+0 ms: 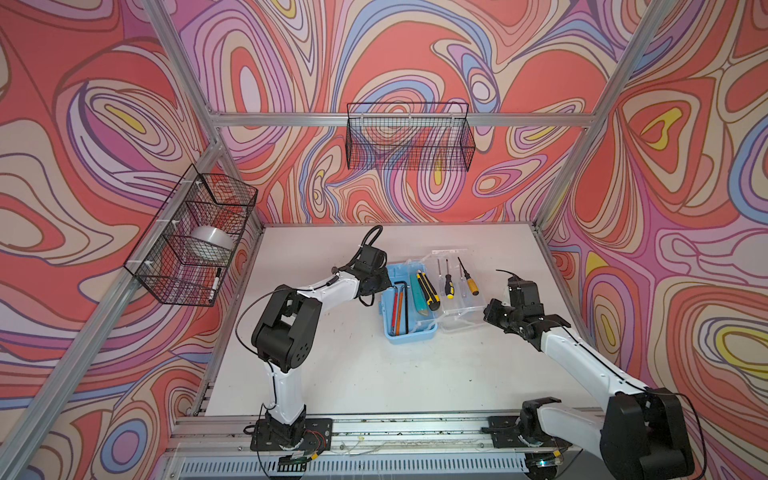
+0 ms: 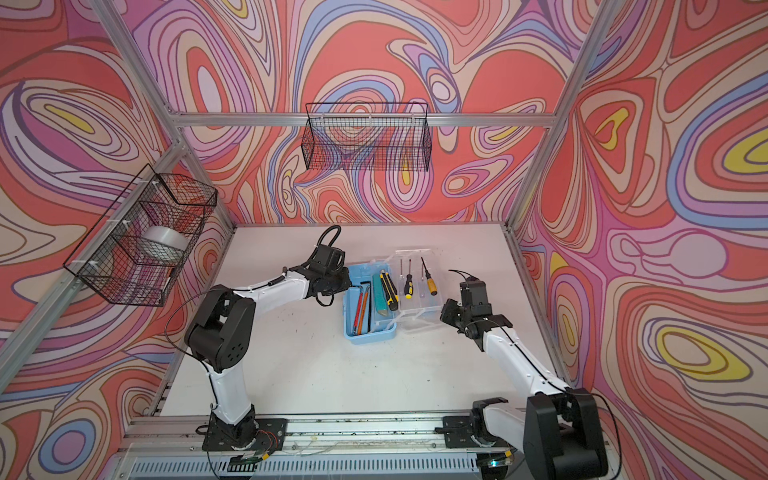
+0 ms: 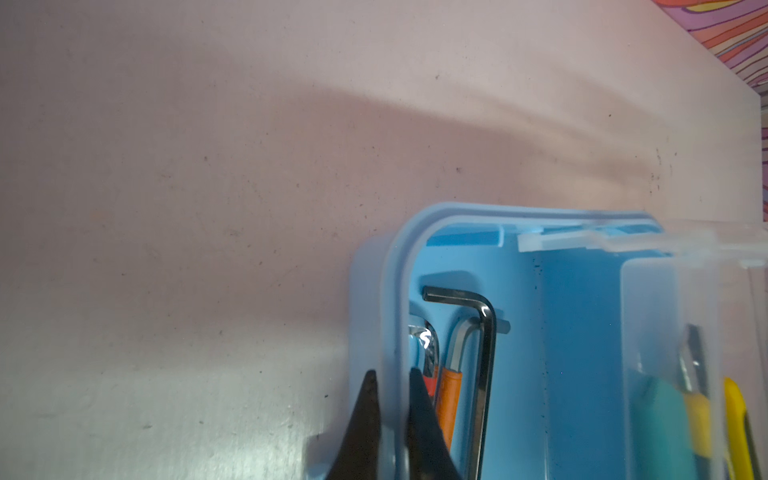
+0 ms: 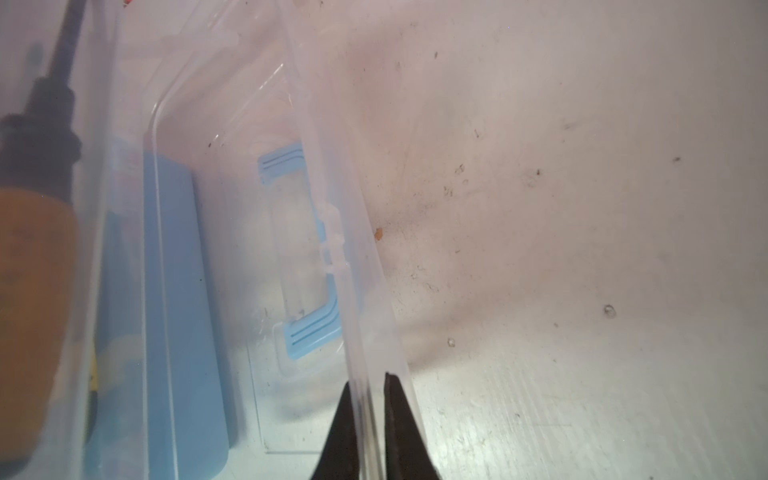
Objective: Pack the tool kit
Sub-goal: 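Lower the right gripper and close it on the clear lid's edge, then swing the clear lid up and over the box with the right gripper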
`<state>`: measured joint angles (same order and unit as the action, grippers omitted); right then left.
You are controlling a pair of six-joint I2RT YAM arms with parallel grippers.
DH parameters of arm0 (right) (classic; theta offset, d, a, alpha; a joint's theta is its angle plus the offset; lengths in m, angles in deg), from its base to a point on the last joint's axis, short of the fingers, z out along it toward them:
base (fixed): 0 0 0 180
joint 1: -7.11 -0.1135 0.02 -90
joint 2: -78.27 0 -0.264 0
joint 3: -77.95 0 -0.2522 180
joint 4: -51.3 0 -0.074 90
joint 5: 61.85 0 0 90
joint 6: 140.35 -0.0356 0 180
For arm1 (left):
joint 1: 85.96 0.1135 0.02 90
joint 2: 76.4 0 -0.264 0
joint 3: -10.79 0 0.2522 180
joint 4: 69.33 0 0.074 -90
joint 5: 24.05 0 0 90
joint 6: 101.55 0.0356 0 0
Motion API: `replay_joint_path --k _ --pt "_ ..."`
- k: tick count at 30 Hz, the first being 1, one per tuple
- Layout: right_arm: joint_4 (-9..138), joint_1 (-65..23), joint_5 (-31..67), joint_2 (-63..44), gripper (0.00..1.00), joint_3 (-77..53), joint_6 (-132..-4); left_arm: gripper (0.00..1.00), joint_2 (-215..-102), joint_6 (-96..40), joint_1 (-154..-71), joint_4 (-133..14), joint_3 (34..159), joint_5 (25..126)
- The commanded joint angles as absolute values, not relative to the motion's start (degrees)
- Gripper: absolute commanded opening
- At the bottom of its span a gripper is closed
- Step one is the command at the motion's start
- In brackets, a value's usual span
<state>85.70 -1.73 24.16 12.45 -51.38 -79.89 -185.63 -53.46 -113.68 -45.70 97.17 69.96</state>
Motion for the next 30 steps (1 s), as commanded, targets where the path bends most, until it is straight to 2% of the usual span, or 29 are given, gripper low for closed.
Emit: replay_joint_path --k 1,11,23,30 --pt "81.0 -5.3 29.3 14.8 0.0 -47.0 -83.7 0.0 -184.7 -55.6 -115.8 -45.5 98.6 72.1" --pt "80.2 -14.6 35.6 16.5 0.0 -42.7 -80.6 0.0 -184.6 -55.3 -117.2 -44.8 99.5 71.7" --pt "83.8 -36.3 48.3 7.7 0.0 -29.9 -76.1 0.0 -183.8 -56.0 -117.5 -45.3 99.3 70.7" --pt "85.5 -42.8 50.2 3.1 0.0 -25.6 -77.1 0.0 -183.6 -57.7 -117.5 -47.5 97.9 71.6"
